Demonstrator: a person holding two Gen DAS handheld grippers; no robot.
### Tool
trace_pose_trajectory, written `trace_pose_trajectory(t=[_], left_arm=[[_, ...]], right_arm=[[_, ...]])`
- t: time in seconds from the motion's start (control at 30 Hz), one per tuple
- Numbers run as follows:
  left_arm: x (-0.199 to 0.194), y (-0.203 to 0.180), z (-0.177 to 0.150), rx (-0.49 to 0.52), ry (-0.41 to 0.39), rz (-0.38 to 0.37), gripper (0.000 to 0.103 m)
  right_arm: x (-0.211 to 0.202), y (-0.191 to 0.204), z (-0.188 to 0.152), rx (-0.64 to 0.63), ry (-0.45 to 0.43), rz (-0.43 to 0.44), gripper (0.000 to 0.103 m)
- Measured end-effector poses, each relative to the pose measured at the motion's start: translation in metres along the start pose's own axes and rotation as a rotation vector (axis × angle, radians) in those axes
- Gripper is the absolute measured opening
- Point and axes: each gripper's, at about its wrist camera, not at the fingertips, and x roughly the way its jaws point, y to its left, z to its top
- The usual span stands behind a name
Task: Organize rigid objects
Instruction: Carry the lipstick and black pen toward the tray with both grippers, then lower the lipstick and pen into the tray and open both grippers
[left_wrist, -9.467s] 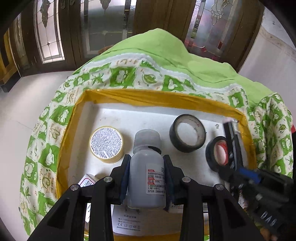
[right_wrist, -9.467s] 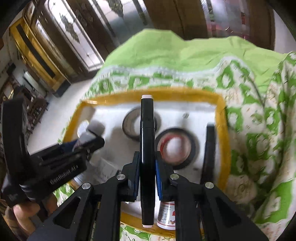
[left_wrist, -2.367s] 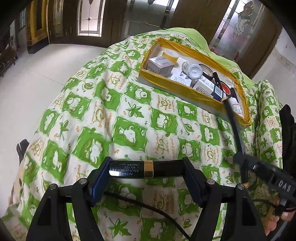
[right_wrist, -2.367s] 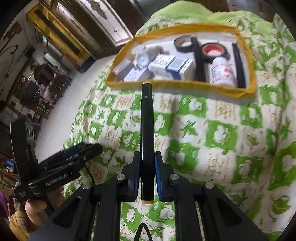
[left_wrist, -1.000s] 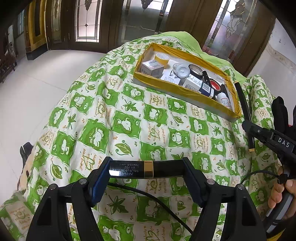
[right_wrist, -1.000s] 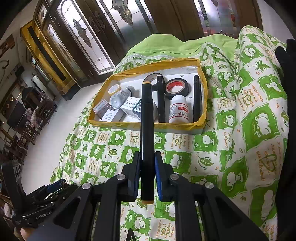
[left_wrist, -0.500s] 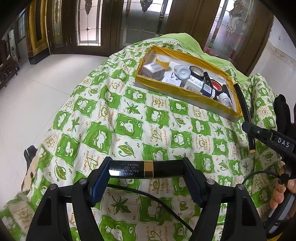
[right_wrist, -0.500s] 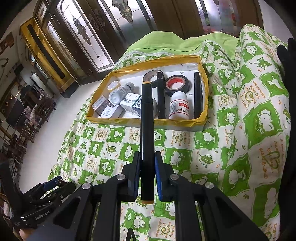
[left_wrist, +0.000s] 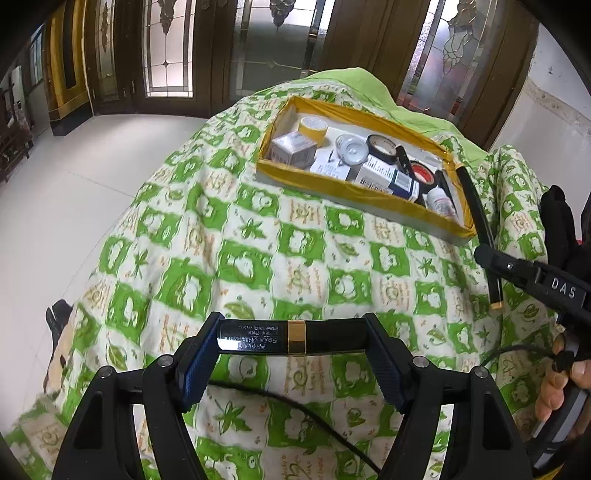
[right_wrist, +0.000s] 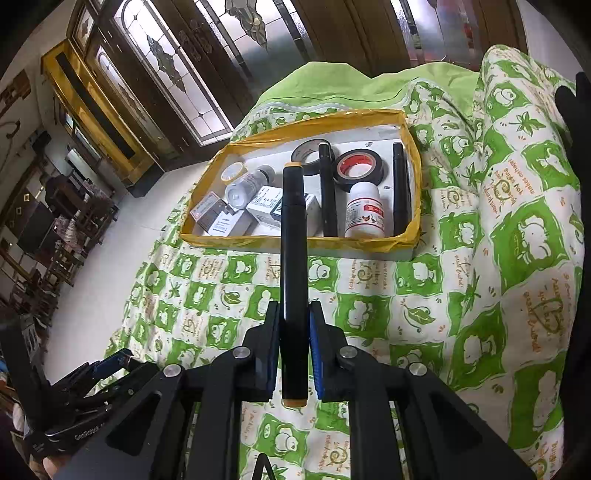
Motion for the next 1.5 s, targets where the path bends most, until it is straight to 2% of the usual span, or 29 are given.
trace_pose_trajectory(t=[0.27, 0.57, 0.77, 0.9, 1.1, 1.4, 1.5], left_arm=[[0.011, -0.015, 0.031, 0.066, -0.011, -0.010, 0.078], [0.029, -0.014, 0.101, 0.051, -0.013, -0.055, 0.078], [0.047, -0.019, 0.137, 0.067, -0.011, -0.067, 0.078], [0.066, -0.011, 0.162, 0.005, 0.033, -0.140, 0.078], [0.089, 0.002, 0.184, -0.107, 0.107, -0.267, 0.078], [0.124, -0.010, 0.198, -0.061, 0.179, -0.202, 0.078], [0.133, -0.020, 0.208, -0.015, 0.176, -0.168, 0.078]], right_arm=[[0.000, -0.010, 0.014, 0.048, 0.007, 0.024, 0.014], [0.023, -0.013, 0.045, 0.069, 0.068, 0.067, 0.014], [0.048, -0.009, 0.075, 0.072, 0.099, 0.080, 0.014], [0.063, -0.009, 0.091, 0.053, 0.107, 0.051, 0.014], [0.076, -0.017, 0.105, 0.072, 0.115, 0.060, 0.014], [0.104, 0.000, 0.126, -0.031, 0.159, 0.044, 0.014], [0.113, 0.003, 0.129, -0.057, 0.175, 0.030, 0.014]])
